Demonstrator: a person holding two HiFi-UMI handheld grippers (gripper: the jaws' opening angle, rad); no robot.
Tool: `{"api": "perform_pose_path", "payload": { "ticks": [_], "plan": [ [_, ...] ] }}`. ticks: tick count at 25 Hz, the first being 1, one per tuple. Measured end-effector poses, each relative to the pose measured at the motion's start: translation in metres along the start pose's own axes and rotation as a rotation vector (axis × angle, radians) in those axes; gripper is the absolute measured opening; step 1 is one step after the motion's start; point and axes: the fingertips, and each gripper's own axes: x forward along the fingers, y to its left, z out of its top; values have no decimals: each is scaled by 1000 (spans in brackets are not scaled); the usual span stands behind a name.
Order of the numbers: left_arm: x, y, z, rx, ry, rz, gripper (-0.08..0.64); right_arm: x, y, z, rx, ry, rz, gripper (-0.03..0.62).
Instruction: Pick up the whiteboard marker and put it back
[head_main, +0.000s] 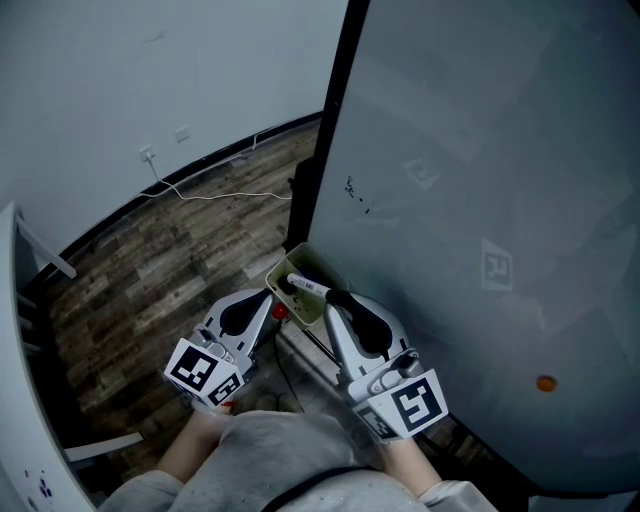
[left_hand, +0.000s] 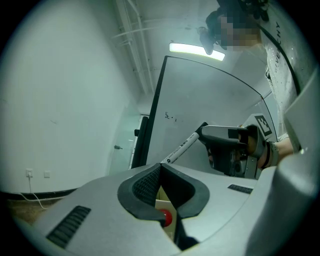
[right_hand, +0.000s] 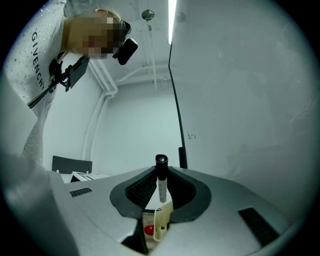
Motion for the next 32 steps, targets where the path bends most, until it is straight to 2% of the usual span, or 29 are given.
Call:
{"api": "perform_pose_path", "payload": {
  "ticks": [11,32],
  "plan": [
    [0,5,-2,-35,7,3,15,0,-4,-7,24,34,-26,75],
    [-3,20,-35,-76,67,28,15,9,-11,-41,61,100,-34,75]
  ]
}}
